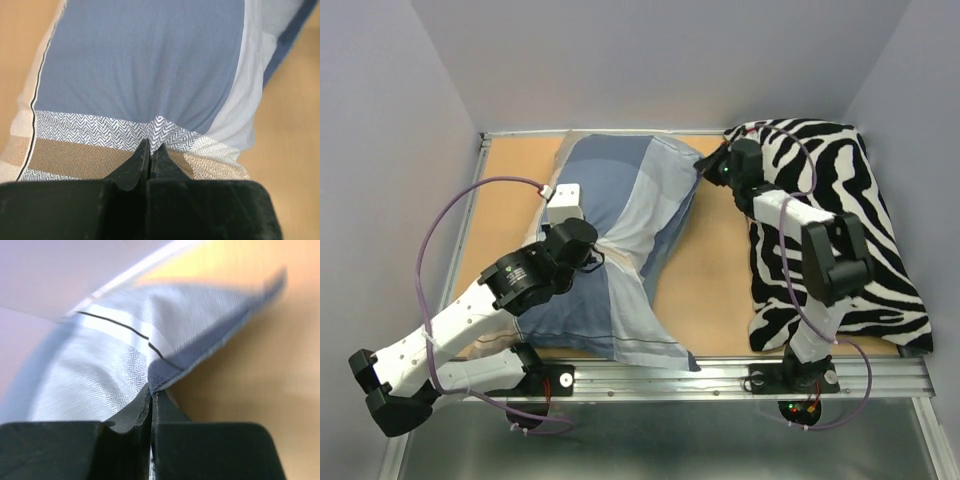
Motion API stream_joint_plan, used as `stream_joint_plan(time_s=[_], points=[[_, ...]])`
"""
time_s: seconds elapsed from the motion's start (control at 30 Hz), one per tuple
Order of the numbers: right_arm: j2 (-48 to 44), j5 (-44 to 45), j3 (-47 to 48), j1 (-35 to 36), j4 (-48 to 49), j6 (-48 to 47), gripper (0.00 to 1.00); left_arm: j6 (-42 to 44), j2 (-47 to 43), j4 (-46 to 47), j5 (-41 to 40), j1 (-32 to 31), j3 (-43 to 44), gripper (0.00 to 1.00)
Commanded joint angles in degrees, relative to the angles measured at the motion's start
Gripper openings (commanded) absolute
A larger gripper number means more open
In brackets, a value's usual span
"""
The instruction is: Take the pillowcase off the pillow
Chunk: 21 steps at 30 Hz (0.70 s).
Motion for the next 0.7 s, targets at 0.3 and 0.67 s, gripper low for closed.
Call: stream_joint_plan(time_s=[0.3, 0.67], points=[[-47.1, 3.4, -5.0, 9.4, -14.4, -14.8, 0.01, -2.6, -3.1, 10.2, -10.7, 3.7, 15.0, 0.00], [-38.6, 7.9, 6.7, 18.1, -23.9, -18.1, 0.01, 2.8, 7.5, 17.9, 21.8, 28.9, 13.9, 0.00]])
